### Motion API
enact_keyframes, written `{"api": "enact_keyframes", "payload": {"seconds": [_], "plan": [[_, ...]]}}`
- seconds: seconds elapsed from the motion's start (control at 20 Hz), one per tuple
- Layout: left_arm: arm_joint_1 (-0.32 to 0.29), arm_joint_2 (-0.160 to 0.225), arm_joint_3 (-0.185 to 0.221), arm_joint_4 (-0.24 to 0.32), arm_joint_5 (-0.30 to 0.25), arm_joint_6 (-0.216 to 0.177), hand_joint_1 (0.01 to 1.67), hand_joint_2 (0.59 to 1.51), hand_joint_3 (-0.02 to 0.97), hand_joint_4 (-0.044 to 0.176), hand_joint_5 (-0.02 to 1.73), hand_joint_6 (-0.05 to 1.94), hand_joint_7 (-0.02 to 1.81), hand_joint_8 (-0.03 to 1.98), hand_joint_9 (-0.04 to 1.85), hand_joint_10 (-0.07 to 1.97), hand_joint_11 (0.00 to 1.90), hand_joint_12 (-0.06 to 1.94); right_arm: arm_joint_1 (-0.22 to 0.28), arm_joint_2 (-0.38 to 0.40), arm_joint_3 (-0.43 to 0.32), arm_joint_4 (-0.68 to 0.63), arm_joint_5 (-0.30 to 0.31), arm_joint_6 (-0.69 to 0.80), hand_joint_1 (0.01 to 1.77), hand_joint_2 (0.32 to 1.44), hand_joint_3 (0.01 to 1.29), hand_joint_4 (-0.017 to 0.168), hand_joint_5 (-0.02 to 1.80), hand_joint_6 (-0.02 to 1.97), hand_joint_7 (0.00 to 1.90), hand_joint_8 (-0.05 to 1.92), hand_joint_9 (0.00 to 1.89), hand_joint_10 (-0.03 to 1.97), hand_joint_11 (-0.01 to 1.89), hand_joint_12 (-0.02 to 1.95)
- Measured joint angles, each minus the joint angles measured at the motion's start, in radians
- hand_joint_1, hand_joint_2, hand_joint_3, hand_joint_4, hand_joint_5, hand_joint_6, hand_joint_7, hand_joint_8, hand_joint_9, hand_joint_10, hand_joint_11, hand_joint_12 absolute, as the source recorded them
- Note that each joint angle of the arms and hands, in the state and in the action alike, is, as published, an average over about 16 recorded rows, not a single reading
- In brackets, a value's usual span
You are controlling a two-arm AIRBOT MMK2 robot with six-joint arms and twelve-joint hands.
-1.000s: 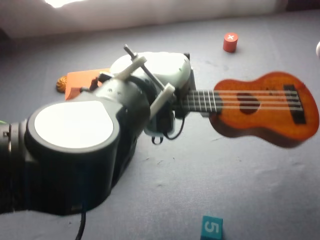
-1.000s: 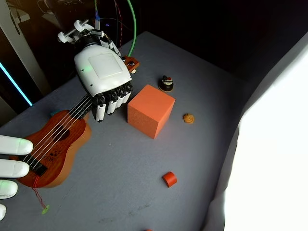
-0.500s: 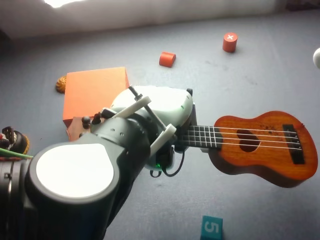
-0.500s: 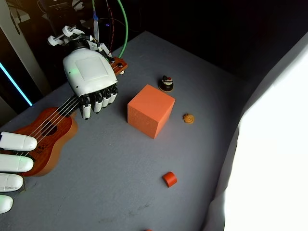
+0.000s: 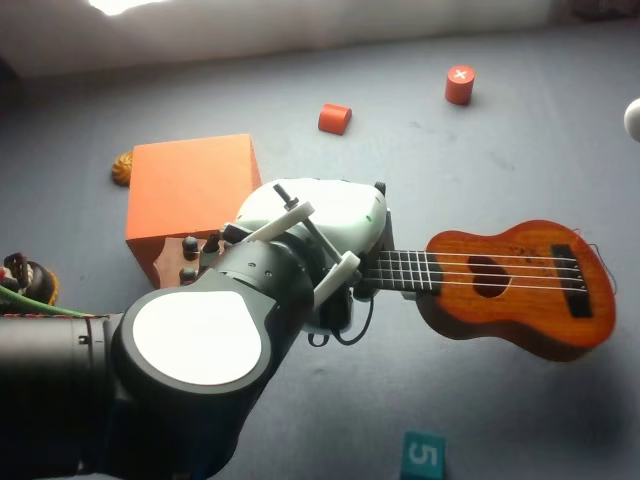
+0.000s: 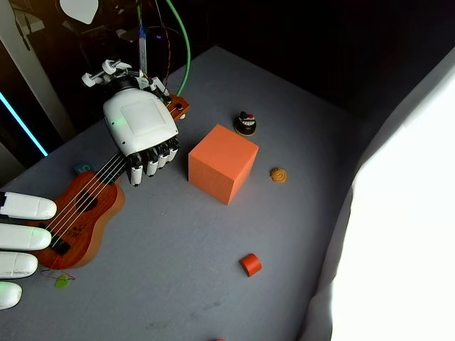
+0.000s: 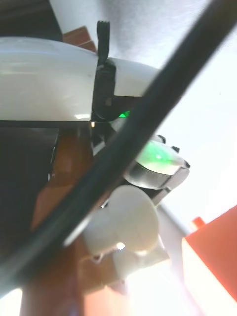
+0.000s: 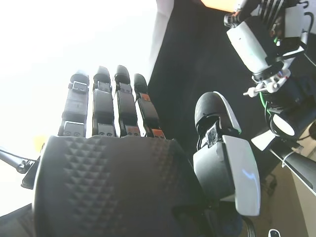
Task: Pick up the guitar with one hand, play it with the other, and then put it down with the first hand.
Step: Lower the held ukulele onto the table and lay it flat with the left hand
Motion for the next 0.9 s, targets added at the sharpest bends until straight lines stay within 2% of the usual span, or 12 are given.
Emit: {"api": "enact_keyframes", "payload": {"seconds": [0.15, 0.25, 0.55, 0.9], "plan": [[0.018, -0.024, 0.037, 0.013, -0.003, -0.013, 1.50, 1.088, -0.017, 0.165, 1.20, 1.87, 1.31, 1.98, 1.38, 1.92, 1.43, 1.92, 0.000, 0.000, -0.001, -0.001, 0.000, 0.000, 0.08, 1.32, 0.02, -0.006, 0.05, 0.21, 0.14, 0.00, 0.08, 0.01, 0.02, 0.00], [0.029, -0.038, 0.059, 0.020, -0.006, -0.020, 1.48, 1.090, -0.017, 0.157, 1.18, 1.86, 1.31, 1.98, 1.39, 1.92, 1.43, 1.92, -0.001, 0.000, -0.001, -0.002, 0.000, 0.000, 0.08, 1.32, 0.02, -0.005, 0.05, 0.21, 0.14, 0.00, 0.08, 0.01, 0.02, 0.00], [0.067, -0.067, 0.108, 0.044, -0.009, -0.042, 1.32, 1.093, -0.016, 0.096, 1.13, 1.83, 1.31, 1.95, 1.38, 1.92, 1.42, 1.92, -0.002, 0.001, -0.004, -0.003, 0.001, 0.001, 0.08, 1.32, 0.02, -0.005, 0.05, 0.20, 0.14, 0.00, 0.08, 0.01, 0.02, 0.00], [0.099, -0.085, 0.136, 0.075, -0.012, -0.065, 0.92, 1.104, -0.007, 0.023, 0.96, 1.79, 1.14, 1.91, 1.22, 1.92, 1.25, 1.92, -0.005, 0.001, -0.007, -0.005, 0.002, 0.001, 0.08, 1.32, 0.02, -0.006, 0.06, 0.19, 0.14, 0.00, 0.09, 0.01, 0.02, 0.05]]}}
